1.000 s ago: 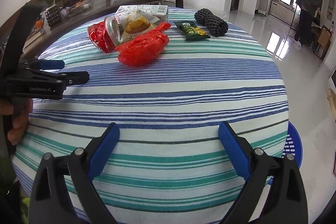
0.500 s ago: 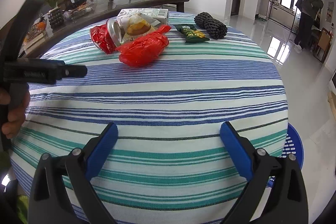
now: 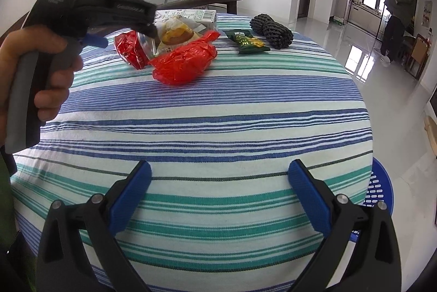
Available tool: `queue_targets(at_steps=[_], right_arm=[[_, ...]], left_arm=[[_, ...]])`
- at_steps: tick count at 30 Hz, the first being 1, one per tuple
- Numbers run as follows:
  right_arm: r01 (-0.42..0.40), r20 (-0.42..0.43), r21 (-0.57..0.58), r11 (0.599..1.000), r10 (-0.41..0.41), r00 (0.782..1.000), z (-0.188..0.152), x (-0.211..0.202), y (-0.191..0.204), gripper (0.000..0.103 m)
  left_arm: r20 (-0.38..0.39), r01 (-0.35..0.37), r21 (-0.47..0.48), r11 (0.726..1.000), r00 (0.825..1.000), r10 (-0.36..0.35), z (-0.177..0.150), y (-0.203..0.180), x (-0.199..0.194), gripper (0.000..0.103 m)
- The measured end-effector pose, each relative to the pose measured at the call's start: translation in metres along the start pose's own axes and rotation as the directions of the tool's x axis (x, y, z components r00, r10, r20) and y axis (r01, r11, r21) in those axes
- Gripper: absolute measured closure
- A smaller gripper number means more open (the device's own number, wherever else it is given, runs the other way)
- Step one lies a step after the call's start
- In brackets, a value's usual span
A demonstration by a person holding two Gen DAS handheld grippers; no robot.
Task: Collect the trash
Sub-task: 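Return both tools to the table and approach the crushed red Coke can, then grasp the crushed red Coke can with left tool while right tool grasps red plastic bag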
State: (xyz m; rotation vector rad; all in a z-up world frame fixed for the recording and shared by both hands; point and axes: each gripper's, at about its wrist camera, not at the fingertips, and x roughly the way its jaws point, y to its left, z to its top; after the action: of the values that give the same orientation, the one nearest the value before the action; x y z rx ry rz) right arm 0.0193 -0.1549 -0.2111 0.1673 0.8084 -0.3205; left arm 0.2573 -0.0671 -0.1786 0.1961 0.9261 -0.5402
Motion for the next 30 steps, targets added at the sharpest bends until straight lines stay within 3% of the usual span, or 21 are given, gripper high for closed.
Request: queue_targets(at_steps=[12, 17, 22, 27, 30], right_arm=[[0.007, -0.003, 0.005, 1.0, -0.007, 1.0, -0.002, -0.002, 0.001, 0.005], [0.01, 0.001, 0.007, 1.0, -0.01, 1.0, -0.003, -0.002, 0.001, 0.005], [0.011, -0.001, 0.009, 1.0, -0.011, 1.0, -0.002, -0.001, 0.001, 0.005], [0.006, 0.001, 0.006, 1.0, -0.006, 1.0, -0.004, -0.004, 0.001, 0.005], [0.0, 0.001, 0.002, 1.0, 0.0, 1.0, -0.004, -0.004, 0.001, 0.005]], left_arm=[[0.005, -0.03, 0.019, 0.999, 1.0, 0.03, -0.03, 0.087, -0.04, 0.005], [0.034, 0.036, 0.003, 0.999, 0.999, -0.036, -0.044, 0.112, -0.053, 0.005], [0.083, 0.138, 0.067, 0.988, 0.986, -0.144, -0.05, 0.088, -0.063, 0.005], [0.047, 0.204, 0.243, 0.948, 0.974, -0.221, -0.036, 0.044, -0.044, 0.005], [-0.018, 0.255, 0.312, 0.915, 0.965, -0.263, -0.023, 0.034, -0.021, 0.005]])
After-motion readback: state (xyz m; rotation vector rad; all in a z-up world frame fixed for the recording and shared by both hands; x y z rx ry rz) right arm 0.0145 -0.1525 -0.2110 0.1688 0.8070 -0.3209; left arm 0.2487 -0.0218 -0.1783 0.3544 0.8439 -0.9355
